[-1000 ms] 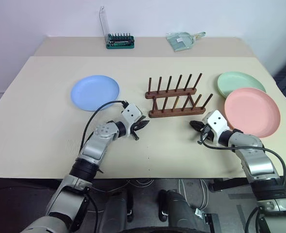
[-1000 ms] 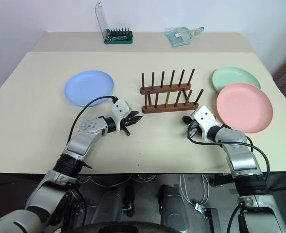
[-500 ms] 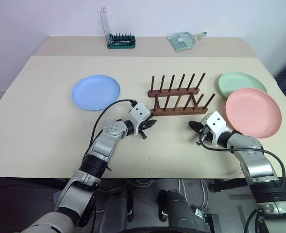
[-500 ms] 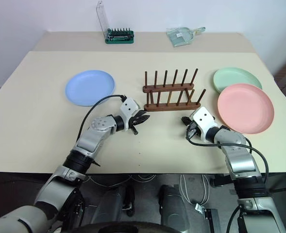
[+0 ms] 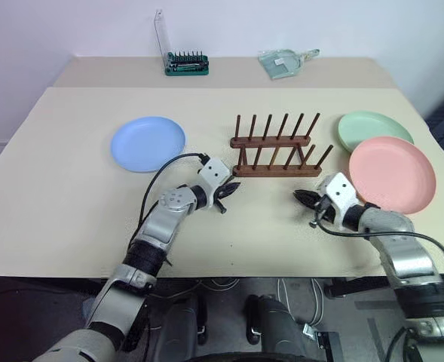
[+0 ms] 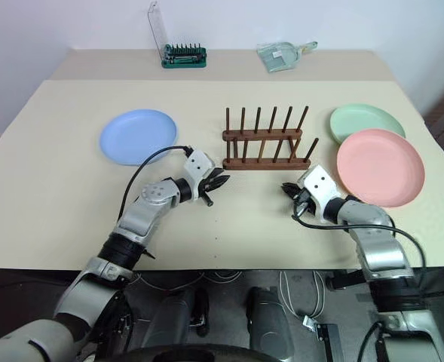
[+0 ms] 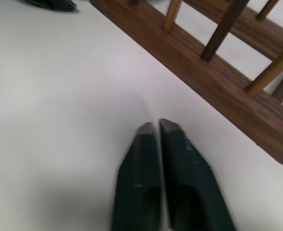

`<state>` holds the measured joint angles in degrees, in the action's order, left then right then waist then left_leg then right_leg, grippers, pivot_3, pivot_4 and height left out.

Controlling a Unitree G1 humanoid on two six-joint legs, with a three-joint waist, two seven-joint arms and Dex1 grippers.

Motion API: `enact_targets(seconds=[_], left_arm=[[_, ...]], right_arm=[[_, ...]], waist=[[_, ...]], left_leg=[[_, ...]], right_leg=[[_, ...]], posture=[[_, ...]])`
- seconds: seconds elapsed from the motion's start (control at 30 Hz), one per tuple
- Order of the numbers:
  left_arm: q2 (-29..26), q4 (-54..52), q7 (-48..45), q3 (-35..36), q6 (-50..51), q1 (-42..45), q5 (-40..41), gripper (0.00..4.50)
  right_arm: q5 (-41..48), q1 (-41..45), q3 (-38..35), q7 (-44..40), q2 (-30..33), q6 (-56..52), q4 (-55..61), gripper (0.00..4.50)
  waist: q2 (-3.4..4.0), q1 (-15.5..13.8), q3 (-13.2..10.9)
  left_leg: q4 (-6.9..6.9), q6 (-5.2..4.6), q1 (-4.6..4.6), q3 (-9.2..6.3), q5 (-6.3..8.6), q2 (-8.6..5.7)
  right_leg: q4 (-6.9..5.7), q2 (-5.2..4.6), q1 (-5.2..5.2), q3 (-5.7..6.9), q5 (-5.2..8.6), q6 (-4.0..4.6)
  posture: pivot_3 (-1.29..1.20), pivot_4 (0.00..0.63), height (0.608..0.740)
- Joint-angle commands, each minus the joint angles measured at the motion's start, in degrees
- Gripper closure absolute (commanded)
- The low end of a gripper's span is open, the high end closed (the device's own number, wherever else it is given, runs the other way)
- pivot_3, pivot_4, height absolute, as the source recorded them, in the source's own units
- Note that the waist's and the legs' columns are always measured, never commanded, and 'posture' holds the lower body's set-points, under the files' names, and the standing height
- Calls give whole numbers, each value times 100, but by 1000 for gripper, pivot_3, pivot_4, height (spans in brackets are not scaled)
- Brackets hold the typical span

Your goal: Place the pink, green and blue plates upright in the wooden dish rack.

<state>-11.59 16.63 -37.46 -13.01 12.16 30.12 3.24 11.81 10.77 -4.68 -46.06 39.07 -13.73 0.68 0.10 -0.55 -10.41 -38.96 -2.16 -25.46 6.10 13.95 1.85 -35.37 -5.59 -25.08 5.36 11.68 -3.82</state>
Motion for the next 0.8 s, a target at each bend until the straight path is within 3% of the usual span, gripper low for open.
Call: enact_targets(seconds=[0.03, 0.2, 0.37, 0.73, 0.8], left_arm=[[-255, -957, -799, 312, -40, -327, 784, 3452], [-680, -1631, -1643, 467, 143, -622, 1468, 3452], [-1087, -2122, -2321, 394, 262, -755, 1858, 3452], [-1013, -2416, -2270, 174, 286, -720, 1871, 3452], [-988, -2372, -2236, 146, 252, -734, 1834, 3452]], right_arm=[[462, -163, -894, -195, 602, -440, 669, 2612], [156, -340, -1289, 39, 1120, -539, 546, 100], [-279, -474, -1315, 636, 990, -349, -28, 39], [-917, -549, -948, 1584, 469, 29, -655, 39], [-1043, -502, -878, 1725, 437, 159, -803, 596]], waist=[[4, -15, -2], [2, -19, -2], [3, -8, -2], [4, -2, -2], [3, -3, -2]], left_leg=[[0, 0, -7, 1, 0, 0], [-5, 3, -7, 0, 1, 0], [0, 15, -5, 1, 8, -1], [-1, 2, -4, 4, 0, -1], [-2, 2, -4, 3, 0, -1]], right_leg=[[-1, -1, -8, 0, 0, 1], [5, -4, -3, 1, 0, 2], [9, -1, -3, 1, 3, -3], [7, 2, -1, -1, 11, -16], [7, 2, -1, -1, 11, -17]], posture=[[0, 150, 740], [0, 150, 740], [0, 150, 740], [0, 150, 740], [0, 150, 740]])
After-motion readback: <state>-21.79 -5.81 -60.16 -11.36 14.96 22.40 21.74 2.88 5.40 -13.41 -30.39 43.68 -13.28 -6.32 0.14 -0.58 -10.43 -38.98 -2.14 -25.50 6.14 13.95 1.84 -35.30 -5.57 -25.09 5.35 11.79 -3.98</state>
